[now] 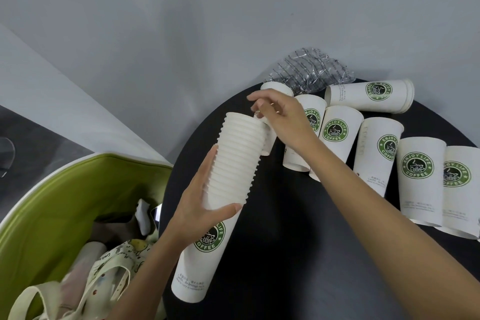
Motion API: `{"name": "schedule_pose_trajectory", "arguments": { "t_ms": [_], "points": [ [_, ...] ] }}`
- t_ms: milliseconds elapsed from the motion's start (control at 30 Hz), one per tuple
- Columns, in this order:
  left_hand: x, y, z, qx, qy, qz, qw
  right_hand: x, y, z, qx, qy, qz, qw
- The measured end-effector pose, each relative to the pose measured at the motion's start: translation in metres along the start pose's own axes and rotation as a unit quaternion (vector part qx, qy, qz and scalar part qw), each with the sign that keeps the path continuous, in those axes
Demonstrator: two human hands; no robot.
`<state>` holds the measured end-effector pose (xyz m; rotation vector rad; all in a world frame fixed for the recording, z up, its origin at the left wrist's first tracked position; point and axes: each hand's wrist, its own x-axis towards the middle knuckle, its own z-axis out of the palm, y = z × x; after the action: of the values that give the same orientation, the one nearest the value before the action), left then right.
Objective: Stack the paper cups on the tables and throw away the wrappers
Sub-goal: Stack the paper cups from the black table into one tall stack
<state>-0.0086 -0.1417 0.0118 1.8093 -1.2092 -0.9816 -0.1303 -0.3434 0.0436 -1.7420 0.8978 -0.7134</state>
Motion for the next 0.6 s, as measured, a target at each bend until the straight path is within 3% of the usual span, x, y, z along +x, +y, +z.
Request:
{"name": "schedule_pose_trajectory", "arguments": {
  "t_ms": [367,600],
  "points": [
    [0.019,-0.011,-0.005,-0.023,-0.004,-0.004,1.000,0.060,0.049,-0.020,-0.127,0.062,0.030,0.990],
    [0.029,-0.018,-0.005,-0.024,-0.011,-0.012,1.000,0.089,0.065,-0.029,-0.230,0.033,-0.010,0.972]
  ]
}}
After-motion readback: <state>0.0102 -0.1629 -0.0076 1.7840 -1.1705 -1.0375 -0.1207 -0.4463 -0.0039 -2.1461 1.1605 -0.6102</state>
